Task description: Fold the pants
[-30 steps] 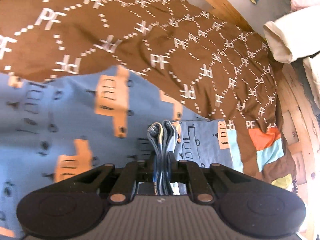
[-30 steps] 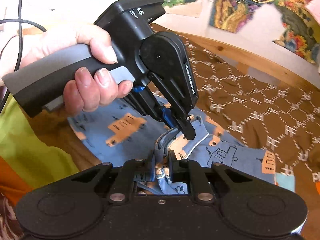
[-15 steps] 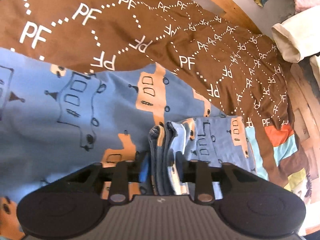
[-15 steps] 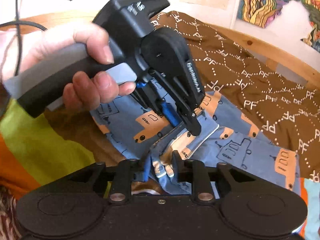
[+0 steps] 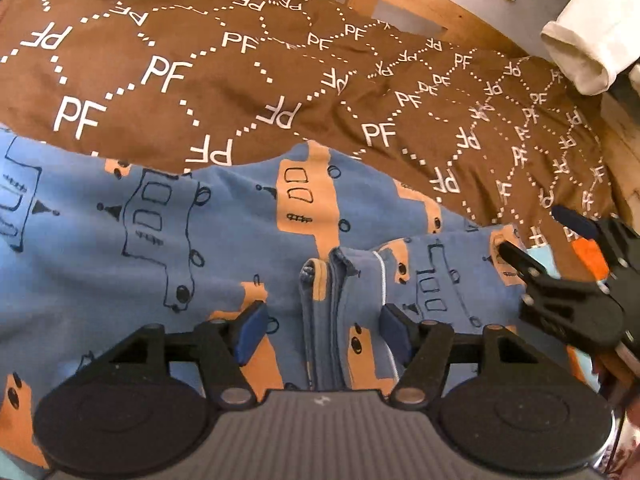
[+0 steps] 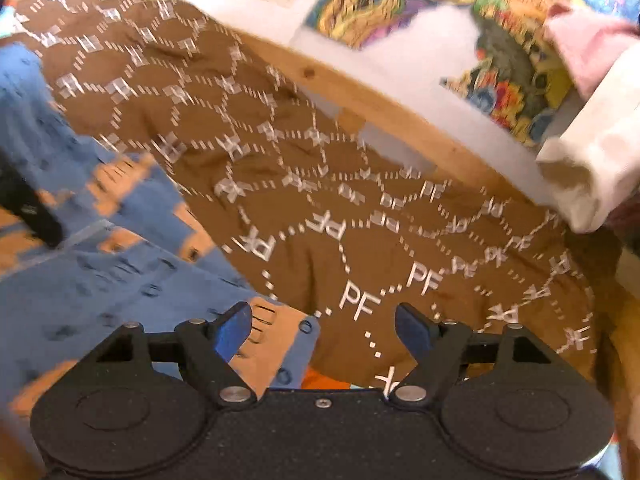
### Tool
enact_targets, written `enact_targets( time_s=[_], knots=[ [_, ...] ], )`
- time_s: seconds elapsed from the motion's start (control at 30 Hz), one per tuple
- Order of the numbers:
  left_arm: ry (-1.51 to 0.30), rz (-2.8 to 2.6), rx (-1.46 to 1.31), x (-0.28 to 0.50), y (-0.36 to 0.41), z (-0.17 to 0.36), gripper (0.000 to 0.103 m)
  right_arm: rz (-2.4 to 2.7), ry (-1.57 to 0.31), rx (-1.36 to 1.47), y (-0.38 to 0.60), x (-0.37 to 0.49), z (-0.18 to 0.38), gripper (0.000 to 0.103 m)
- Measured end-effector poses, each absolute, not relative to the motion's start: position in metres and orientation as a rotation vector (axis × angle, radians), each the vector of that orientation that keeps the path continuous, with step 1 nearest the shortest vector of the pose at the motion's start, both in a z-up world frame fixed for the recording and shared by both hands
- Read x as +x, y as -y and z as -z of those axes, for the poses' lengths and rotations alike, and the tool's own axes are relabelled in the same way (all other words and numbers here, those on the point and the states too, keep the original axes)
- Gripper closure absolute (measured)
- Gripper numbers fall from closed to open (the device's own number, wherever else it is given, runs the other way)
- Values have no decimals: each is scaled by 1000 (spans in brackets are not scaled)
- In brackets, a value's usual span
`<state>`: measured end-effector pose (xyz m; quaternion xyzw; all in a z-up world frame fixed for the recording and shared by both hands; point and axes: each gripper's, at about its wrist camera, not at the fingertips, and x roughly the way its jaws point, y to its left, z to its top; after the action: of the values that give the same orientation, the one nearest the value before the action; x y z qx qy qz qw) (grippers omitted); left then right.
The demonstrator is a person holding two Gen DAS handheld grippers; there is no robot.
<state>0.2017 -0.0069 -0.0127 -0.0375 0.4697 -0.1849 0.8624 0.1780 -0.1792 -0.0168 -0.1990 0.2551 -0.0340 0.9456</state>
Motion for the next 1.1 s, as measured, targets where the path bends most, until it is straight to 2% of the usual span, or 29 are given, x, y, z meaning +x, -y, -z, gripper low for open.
enact_targets(
  time_s=[0.03, 0.17, 0.3, 0.37, 0.43, 0.53, 0.67, 0.77, 0.83, 1.1],
  knots=[
    [-978, 381, -48, 199, 9, 13, 38, 80, -550, -406, 184, 188, 24, 22],
    [-953, 366, 56, 190, 20, 13, 39, 140, -581, -378, 200, 192, 34, 10],
    [-985, 352, 38, 187, 14, 6, 38, 205, -573, -349, 204, 175, 17, 10],
    [-1004, 339, 16, 179, 6, -1, 31, 173, -544, -321, 197, 154, 5, 7],
    [-1001, 318, -10, 166, -3, -4, 17, 150, -525, -312, 184, 132, -2, 3],
    [-1011, 279, 17, 147, -7, 4, 15, 117, -536, -313, 165, 109, -1, 1],
    [-990, 265, 74, 135, -1, 2, 15, 127, -633, -332, 153, 101, 23, 1],
    [-1012, 255, 25, 132, -9, -9, 12, 135, -609, -266, 159, 100, 14, 1],
    [-1008, 244, -24, 124, -25, -18, 7, 124, -567, -268, 158, 102, 4, 1],
    [-844, 60, -90, 99, -100, -58, 7, -161, -527, -204, 120, 153, -16, 1]
  ],
)
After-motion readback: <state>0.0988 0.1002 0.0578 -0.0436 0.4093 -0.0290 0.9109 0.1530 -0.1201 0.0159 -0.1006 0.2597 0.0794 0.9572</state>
